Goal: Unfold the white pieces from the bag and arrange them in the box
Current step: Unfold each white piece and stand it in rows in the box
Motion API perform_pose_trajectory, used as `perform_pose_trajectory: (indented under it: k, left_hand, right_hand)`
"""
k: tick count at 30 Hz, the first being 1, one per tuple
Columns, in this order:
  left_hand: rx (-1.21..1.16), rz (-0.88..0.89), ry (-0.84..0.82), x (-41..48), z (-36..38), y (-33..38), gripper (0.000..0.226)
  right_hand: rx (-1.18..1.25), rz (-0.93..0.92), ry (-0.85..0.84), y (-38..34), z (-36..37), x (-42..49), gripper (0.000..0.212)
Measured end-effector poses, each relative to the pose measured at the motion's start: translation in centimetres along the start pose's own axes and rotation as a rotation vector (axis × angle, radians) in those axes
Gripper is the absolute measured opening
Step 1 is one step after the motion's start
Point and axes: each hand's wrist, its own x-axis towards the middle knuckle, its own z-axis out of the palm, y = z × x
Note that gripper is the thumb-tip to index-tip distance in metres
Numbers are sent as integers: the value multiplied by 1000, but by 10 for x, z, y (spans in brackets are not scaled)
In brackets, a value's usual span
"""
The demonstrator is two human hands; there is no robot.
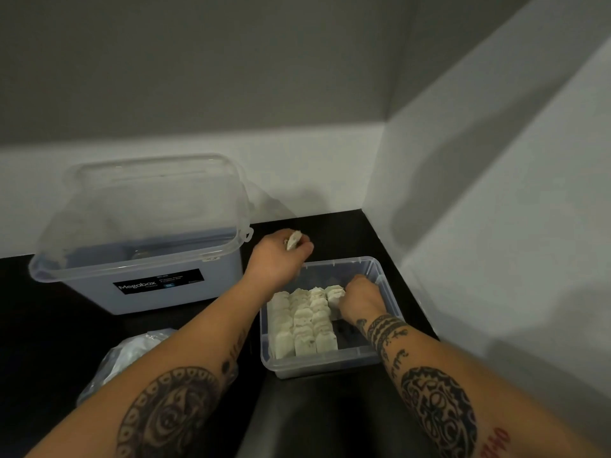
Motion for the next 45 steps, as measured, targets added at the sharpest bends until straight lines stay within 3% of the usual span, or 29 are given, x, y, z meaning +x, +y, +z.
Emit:
perform_pose_trajectory:
  k: [4, 8, 11, 15, 20, 27, 33, 38, 45]
  left_hand:
    - [-620, -343, -216, -8, -1, 16, 20]
    - [-769, -407, -311, -13, 0, 12, 31]
    - [-719, -352, -346, -14, 5, 5, 28]
    - [-555, -287, -301, -18, 11, 0, 29]
    - [-488, -215, -244, -26, 16, 5, 26]
    - [-580, -221, -211, -32, 14, 3, 37]
    - [-448, -135, -179, -32, 14, 3, 35]
    - [-379, -89, -115, -27, 13, -4, 34]
    - [124, 74, 136, -19, 5, -17, 32]
  right_hand:
    - [-56, -46, 8, -6, -15, -6, 35]
    - [94, -141, -2, -11, -44, -13, 27]
    - [399, -204, 23, -12, -62, -25, 11]
    - [686, -326, -16, -13, -76, -38, 21]
    - [658, -404, -174, -4, -77, -45, 24]
    - [782, -329, -193, 6, -76, -48, 11]
    - [683, -395, -146, 8, -74, -47, 6]
    - [646, -323, -112, 7, -68, -42, 5]
    - [149, -128, -55, 10, -25, -29, 23]
